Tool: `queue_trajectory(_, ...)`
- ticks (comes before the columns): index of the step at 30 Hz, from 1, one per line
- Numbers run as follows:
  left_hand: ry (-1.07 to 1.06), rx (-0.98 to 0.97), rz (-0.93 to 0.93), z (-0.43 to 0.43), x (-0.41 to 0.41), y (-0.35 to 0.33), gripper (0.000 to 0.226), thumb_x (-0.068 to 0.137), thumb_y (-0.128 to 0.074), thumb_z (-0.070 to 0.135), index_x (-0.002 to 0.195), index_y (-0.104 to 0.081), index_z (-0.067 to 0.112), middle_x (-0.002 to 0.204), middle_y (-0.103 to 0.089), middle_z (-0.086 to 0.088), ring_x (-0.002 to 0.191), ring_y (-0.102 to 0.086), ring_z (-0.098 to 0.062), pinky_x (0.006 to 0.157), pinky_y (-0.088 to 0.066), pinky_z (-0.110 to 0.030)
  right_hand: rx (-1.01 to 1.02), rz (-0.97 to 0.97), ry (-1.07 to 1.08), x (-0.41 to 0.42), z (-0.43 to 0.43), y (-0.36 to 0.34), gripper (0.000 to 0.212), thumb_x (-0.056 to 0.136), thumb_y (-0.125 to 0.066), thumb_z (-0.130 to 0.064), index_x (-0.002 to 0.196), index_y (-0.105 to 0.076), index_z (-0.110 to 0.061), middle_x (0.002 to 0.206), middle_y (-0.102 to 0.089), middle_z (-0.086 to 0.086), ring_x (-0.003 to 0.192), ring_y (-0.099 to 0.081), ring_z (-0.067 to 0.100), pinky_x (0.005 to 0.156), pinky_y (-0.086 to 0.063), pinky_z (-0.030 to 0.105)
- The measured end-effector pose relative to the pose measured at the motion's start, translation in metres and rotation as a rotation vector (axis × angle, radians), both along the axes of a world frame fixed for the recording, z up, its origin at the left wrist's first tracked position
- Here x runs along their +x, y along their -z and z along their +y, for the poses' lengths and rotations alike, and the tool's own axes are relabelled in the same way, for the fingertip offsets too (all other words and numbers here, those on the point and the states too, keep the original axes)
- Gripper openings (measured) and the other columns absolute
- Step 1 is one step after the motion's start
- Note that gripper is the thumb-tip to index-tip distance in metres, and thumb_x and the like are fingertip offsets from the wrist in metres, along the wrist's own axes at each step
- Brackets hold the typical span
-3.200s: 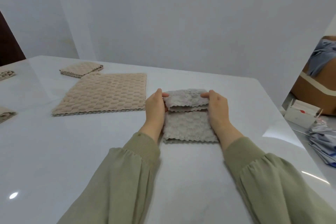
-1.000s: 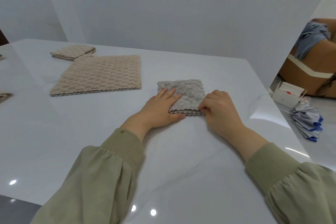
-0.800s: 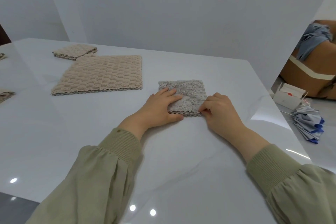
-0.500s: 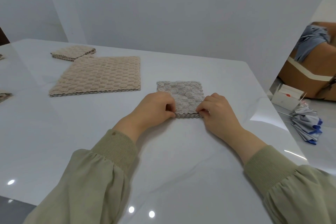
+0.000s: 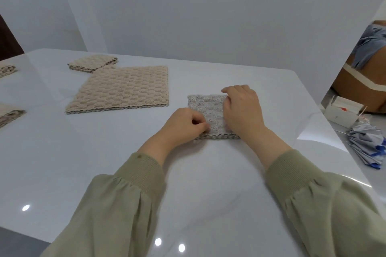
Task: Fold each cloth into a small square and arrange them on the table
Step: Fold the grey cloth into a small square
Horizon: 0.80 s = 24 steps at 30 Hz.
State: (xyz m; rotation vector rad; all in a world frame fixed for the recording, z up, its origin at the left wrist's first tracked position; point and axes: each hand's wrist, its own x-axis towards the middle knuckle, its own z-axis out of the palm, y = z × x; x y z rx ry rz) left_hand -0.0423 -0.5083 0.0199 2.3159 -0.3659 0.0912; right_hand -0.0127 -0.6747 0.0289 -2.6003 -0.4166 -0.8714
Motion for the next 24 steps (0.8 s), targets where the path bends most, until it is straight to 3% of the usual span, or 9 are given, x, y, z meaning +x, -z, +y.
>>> queue_trajectory(4,-0.156,-0.429,0.099,0.006,0.01,0.0,0.026,0.087,-0.054,0.008,0.066,-0.068,0.008,0.059,-0.064,-0.004,0.052,-0.053,-0.013,0.047,-0.043,-0.023,-0.266,0.412,0.015,0.02,0.015,0.019,0.048,0.099,-0.023,-0.036,0.141,-0.036,-0.016,0.148,-0.036,0.007,0.138,-0.027,0.024,0.111,-0.017,0.046)
queue_trajectory(7,-0.399,-0.557,0.054,0.012,0.029,0.004,0.023,0.089,-0.052,0.013,0.072,-0.068,0.011,0.064,-0.063,0.0,0.053,-0.053,-0.012,0.045,-0.043,-0.023,-0.276,0.488,0.029,0.023,0.012,0.028,0.054,0.099,-0.018,-0.044,0.148,-0.021,-0.02,0.157,-0.017,0.002,0.145,-0.01,0.022,0.116,-0.005,0.049)
queue_trajectory(11,-0.508,-0.537,0.035,0.01,0.055,0.008,0.019,0.087,-0.054,0.031,0.075,-0.065,0.022,0.072,-0.067,0.003,0.069,-0.063,-0.018,0.068,-0.052,-0.036,-0.28,0.498,0.043,0.021,0.015,0.026,0.056,0.099,-0.018,-0.045,0.149,-0.018,-0.021,0.158,-0.012,0.002,0.146,-0.006,0.021,0.117,-0.003,0.048)
queue_trajectory(14,-0.549,-0.501,0.09,0.002,0.073,0.008,0.021,0.081,-0.059,0.036,0.069,-0.066,0.02,0.066,-0.064,0.004,0.068,-0.061,-0.021,0.07,-0.051,-0.035,-0.282,0.492,0.046,0.02,0.015,0.027,0.057,0.099,-0.018,-0.045,0.149,-0.018,-0.02,0.158,-0.012,0.003,0.146,-0.006,0.021,0.117,-0.004,0.048)
queue_trajectory(16,-0.56,-0.558,0.143,-0.001,0.081,0.007,0.012,0.078,-0.066,0.029,0.081,-0.069,0.018,0.075,-0.067,0.003,0.077,-0.063,-0.019,0.076,-0.051,-0.032,-0.283,0.482,0.047,0.021,0.015,0.028,0.057,0.098,-0.018,-0.045,0.149,-0.018,-0.02,0.158,-0.013,0.003,0.146,-0.006,0.022,0.117,-0.004,0.048)
queue_trajectory(18,-0.587,-0.554,0.147,-0.001,0.087,0.009,0.027,0.076,-0.068,0.019,0.103,-0.067,0.018,0.098,-0.066,0.004,0.091,-0.062,-0.017,0.084,-0.05,-0.031,-0.274,0.487,0.055,0.02,0.015,0.029,0.057,0.098,-0.018,-0.047,0.149,-0.017,-0.022,0.158,-0.012,0.002,0.146,-0.006,0.021,0.116,-0.004,0.049)
queue_trajectory(20,-0.637,-0.454,0.075,0.0,0.086,0.013,0.036,0.077,-0.065,0.011,0.112,-0.063,0.021,0.104,-0.061,0.005,0.093,-0.061,-0.015,0.081,-0.048,-0.028,-0.259,0.518,0.093,0.02,0.014,0.03,0.059,0.097,-0.018,-0.05,0.15,-0.015,-0.024,0.159,-0.009,0.0,0.146,-0.004,0.019,0.115,-0.003,0.051)
queue_trajectory(24,-0.606,-0.193,-0.051,-0.006,0.079,0.019,0.025,0.085,-0.06,0.014,0.108,-0.064,0.023,0.098,-0.068,-0.001,0.085,-0.063,-0.017,0.068,-0.043,-0.025,-0.229,0.588,0.14,0.021,0.014,0.029,0.063,0.095,-0.017,-0.054,0.15,-0.01,-0.024,0.159,-0.004,-0.001,0.146,0.0,0.018,0.115,-0.002,0.053)
